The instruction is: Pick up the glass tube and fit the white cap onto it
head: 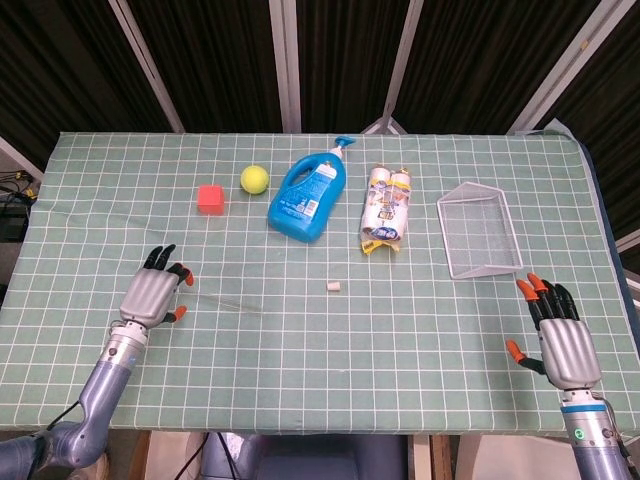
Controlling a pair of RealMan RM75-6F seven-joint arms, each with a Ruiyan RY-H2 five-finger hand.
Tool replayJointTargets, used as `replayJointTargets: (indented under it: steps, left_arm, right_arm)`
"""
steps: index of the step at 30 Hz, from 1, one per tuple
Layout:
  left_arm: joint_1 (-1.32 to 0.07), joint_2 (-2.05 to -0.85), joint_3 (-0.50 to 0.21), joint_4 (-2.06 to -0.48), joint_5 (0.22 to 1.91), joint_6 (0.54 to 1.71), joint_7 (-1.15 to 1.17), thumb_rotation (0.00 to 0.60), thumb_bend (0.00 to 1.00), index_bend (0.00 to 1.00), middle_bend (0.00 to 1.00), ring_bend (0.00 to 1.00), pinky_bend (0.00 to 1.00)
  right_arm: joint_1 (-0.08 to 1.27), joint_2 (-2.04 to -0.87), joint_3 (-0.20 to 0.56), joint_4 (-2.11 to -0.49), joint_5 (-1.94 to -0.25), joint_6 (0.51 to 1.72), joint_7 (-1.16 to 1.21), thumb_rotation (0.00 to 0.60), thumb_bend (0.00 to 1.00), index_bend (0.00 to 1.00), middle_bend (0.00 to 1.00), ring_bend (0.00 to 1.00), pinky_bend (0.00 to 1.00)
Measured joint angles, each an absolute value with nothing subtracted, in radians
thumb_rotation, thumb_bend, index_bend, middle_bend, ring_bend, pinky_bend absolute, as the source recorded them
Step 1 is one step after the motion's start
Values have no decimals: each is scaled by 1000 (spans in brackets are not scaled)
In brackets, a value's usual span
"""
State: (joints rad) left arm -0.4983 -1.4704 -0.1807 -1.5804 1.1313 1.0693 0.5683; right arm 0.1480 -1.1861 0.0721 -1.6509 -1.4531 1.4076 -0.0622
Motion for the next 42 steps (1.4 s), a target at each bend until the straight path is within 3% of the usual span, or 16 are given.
replayJointTargets:
  steps: [21, 42]
  left_arm:
    - [-593, -1607, -166, -1507, 1006, 1068, 718, 600, 381, 414, 398, 10, 0]
    - [-634, -1635, -145, -1500, 936, 1085, 772, 600, 399, 480, 401, 10, 0]
  right_arm:
    - [148, -1182, 77, -1652, -1454, 1405, -35, 600, 315, 0, 0, 0, 0]
    - [147, -1183, 79, -1651, -1457, 1407, -22, 600, 315, 0, 0, 0, 0]
